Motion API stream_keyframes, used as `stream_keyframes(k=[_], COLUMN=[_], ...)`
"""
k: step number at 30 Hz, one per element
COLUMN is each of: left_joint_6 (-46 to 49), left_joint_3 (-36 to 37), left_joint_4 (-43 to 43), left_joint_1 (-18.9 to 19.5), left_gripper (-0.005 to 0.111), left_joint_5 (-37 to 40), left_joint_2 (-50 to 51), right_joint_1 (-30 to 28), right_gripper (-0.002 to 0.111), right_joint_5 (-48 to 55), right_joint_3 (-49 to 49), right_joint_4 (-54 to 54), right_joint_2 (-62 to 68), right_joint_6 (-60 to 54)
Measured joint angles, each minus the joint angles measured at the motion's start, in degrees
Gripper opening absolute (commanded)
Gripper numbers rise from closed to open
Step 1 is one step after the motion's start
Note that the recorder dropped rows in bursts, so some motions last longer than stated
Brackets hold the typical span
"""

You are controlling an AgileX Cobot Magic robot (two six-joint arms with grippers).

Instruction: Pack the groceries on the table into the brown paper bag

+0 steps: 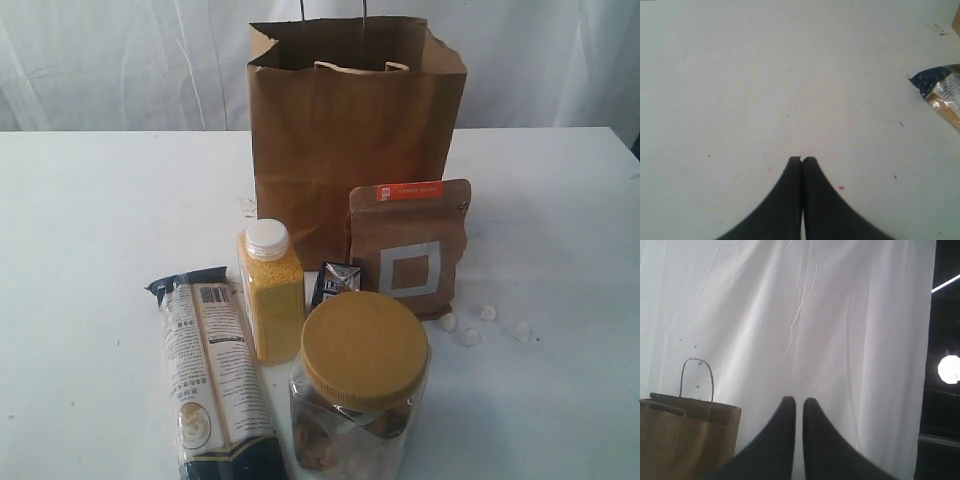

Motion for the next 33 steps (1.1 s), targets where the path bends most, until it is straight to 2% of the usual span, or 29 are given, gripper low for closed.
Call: stream_keyframes(k=[3, 7, 10, 15, 17, 22, 33], left_joint_6=[0.00, 0.00, 0.00, 0.00, 0.00, 0.00, 0.00], left_joint_3=[0.00, 0.00, 0.00, 0.00, 0.00, 0.00, 0.00], left_joint_4=[0.00, 0.00, 0.00, 0.00, 0.00, 0.00, 0.00], left_joint_1=[0.00, 0.00, 0.00, 0.00, 0.00, 0.00, 0.00], left_gripper=[0.000, 0.000, 0.000, 0.000, 0.000, 0.000, 0.000], left_joint_5=[0.00, 0.00, 0.00, 0.00, 0.00, 0.00, 0.00], left_joint_2=[0.00, 0.00, 0.00, 0.00, 0.00, 0.00, 0.00], right_joint_1=[-0.22, -0.22, -0.22, -0.22, -0.22, -0.22, -0.22], right_gripper=[0.006, 0.006, 0.006, 0.006, 0.006, 0.006, 0.006], right_joint_5=[-0.47, 2.92, 6.22, 14.31, 19.80, 31.64, 33.00], right_joint_3=[3.44, 10.29, 12.75, 12.90, 12.90, 13.08, 13.08], right_joint_4=[3.74, 19.14, 25.92, 47.69, 53.23, 55.96, 56.19], right_joint_2=[0.00, 0.00, 0.00, 0.00, 0.00, 0.00, 0.00], right_joint_6=[-0.23, -6.16, -11.09, -31.28, -37.10, -40.68, -41.32])
